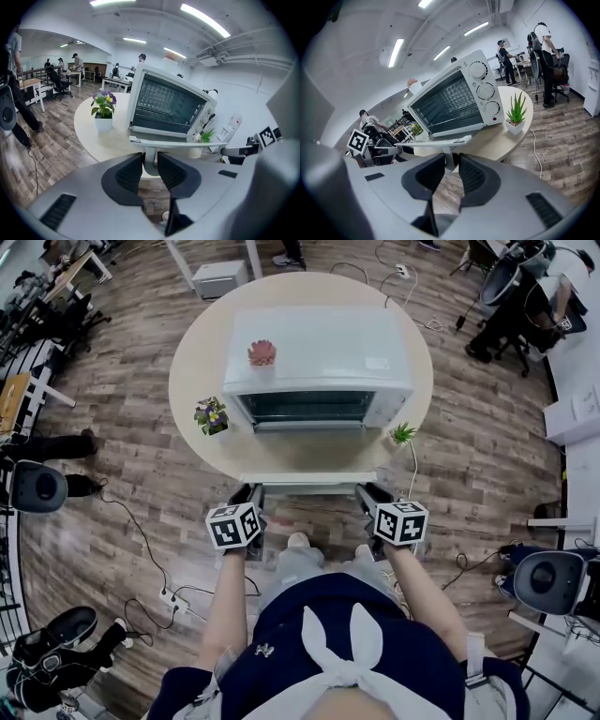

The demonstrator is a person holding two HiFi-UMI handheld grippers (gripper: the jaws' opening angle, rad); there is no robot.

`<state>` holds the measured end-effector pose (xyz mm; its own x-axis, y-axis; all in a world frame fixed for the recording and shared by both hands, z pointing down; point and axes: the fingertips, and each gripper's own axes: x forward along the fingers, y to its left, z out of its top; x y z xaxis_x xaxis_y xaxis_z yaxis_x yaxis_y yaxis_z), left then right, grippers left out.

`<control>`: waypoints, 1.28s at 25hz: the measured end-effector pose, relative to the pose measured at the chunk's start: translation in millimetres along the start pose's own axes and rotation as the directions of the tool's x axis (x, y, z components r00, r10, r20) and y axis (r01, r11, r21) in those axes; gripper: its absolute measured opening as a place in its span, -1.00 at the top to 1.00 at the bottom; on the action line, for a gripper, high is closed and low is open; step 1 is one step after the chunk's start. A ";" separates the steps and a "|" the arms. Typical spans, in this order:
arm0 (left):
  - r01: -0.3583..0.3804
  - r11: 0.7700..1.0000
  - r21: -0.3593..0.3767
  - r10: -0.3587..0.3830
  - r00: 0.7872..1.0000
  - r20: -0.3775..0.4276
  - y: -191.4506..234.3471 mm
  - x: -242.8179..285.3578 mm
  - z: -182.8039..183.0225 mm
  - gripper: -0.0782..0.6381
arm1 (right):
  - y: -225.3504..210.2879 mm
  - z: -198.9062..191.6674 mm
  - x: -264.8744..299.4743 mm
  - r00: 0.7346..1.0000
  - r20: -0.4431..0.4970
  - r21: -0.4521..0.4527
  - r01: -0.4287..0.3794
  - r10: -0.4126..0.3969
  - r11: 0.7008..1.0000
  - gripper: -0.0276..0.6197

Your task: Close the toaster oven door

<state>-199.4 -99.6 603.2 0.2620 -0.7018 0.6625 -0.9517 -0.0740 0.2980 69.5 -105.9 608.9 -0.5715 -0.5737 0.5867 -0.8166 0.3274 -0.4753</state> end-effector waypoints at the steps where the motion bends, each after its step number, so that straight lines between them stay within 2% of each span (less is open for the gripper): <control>1: 0.000 1.000 0.000 0.000 1.000 0.002 -0.2 -0.3 1.3 0.47 | 0.5 1.1 -0.2 1.000 0.001 0.000 -0.002 0.002 1.000 0.61; 15: -0.002 1.000 -0.017 0.003 0.999 0.050 -2.1 -4.7 15.5 0.47 | 5.1 16.6 -2.7 1.000 0.017 -0.022 -0.023 0.023 1.000 0.60; 21: -0.045 0.998 0.036 0.043 0.998 0.045 -3.7 -5.6 19.6 0.47 | 5.7 20.3 -3.1 0.999 0.020 -0.036 -0.031 0.032 0.999 0.60; 32: -0.049 0.998 0.038 0.047 0.997 0.056 -5.9 -9.8 26.8 0.47 | 9.7 27.9 -6.7 0.998 0.038 -0.041 -0.050 0.052 0.998 0.59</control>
<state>-200.7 -111.2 576.5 0.2075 -0.7431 0.6362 -0.9688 -0.0661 0.2388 67.7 -119.8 582.0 -0.6095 -0.5841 0.5361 -0.7895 0.3863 -0.4769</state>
